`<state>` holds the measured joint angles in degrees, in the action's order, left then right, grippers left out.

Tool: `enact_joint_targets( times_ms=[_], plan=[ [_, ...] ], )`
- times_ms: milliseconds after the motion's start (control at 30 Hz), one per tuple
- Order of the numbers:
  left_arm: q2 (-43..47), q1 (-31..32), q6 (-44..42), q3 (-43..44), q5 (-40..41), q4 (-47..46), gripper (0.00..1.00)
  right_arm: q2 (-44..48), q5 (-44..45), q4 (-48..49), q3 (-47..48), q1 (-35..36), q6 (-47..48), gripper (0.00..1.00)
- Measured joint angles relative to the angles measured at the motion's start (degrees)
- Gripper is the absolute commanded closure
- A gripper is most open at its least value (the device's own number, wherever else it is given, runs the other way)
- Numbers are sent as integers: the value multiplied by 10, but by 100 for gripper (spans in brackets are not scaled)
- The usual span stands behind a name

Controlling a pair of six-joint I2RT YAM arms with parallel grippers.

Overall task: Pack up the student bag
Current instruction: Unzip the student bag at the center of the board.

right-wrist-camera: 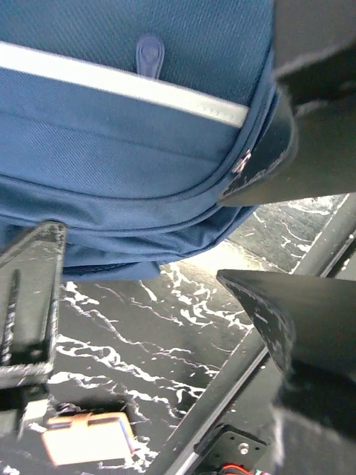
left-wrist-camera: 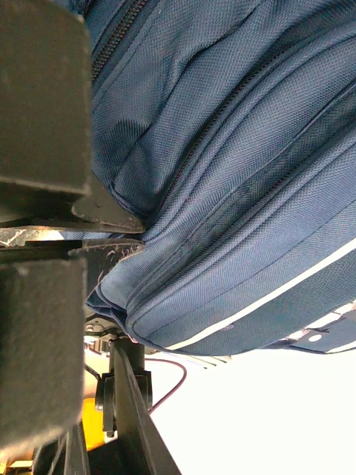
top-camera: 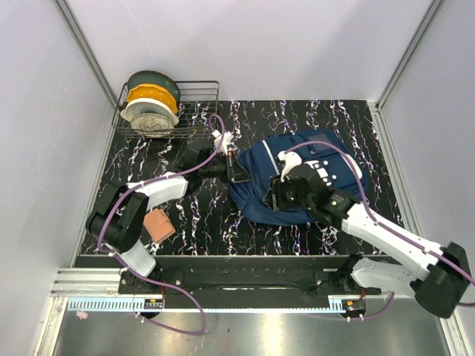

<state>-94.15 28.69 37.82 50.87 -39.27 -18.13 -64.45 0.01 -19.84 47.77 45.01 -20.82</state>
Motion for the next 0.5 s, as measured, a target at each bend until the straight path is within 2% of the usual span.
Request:
enact_joint_targets(
  times_ms=[200, 500],
  plan=[
    [0, 0, 0, 0, 0, 0, 100, 104, 43, -47, -1, 0, -30, 51],
    [0, 0, 0, 0, 0, 0, 100, 53, 105, -102, -2, 12, -110, 49]
  ],
)
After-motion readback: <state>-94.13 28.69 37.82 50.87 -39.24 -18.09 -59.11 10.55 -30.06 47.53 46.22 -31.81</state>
